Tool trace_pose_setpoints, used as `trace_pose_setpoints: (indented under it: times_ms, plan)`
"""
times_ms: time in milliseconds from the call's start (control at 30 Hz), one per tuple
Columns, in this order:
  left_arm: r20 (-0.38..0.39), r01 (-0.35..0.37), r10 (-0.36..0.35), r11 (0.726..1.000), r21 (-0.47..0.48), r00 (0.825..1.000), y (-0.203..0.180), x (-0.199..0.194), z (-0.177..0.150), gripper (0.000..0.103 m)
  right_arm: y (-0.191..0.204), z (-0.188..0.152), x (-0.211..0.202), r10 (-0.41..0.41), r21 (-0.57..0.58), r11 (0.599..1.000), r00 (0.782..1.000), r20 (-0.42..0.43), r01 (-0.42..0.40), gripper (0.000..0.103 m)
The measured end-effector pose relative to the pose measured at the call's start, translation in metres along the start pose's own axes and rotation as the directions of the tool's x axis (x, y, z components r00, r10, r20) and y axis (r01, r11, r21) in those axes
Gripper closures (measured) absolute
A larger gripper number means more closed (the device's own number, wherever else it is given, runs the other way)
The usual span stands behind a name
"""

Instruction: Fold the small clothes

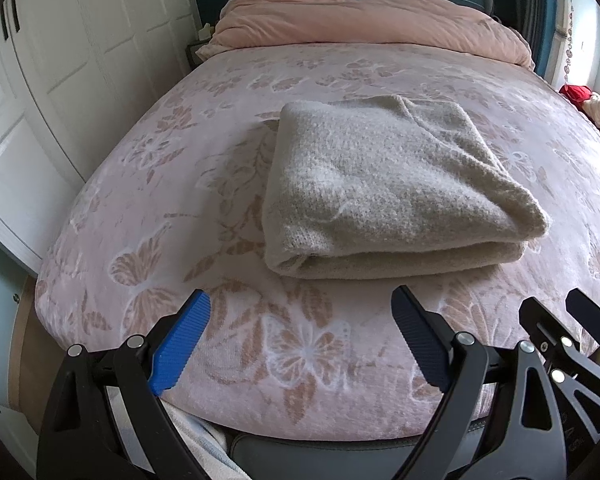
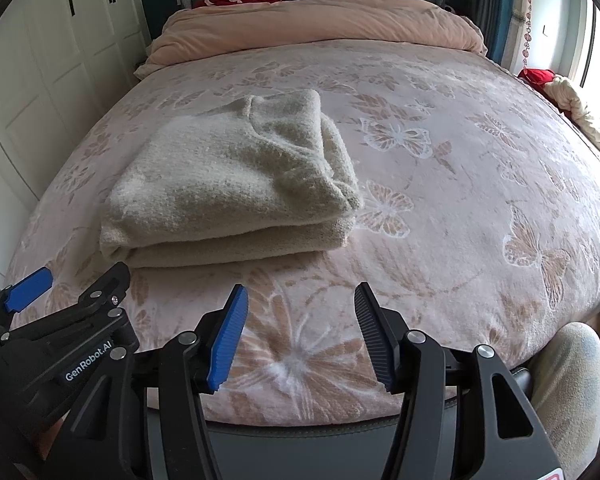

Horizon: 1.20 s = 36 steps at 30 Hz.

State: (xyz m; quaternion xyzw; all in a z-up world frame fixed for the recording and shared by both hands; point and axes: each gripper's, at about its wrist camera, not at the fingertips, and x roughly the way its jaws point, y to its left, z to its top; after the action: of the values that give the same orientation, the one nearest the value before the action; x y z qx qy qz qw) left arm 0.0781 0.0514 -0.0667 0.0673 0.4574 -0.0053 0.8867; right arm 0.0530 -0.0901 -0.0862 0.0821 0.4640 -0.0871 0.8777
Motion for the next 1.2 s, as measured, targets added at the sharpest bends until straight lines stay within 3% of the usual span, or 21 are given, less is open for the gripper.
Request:
trace_pose_setpoints:
  times_ms: [1200]
  plan:
    - [0.019, -0.02, 0.02, 0.999, 0.024, 1.0, -0.0029, -0.0017, 0.0005, 0.014, 0.0001, 0.0005, 0.0007, -0.008, -0.005, 1.0, 1.0, -0.001, 0.008, 0.048]
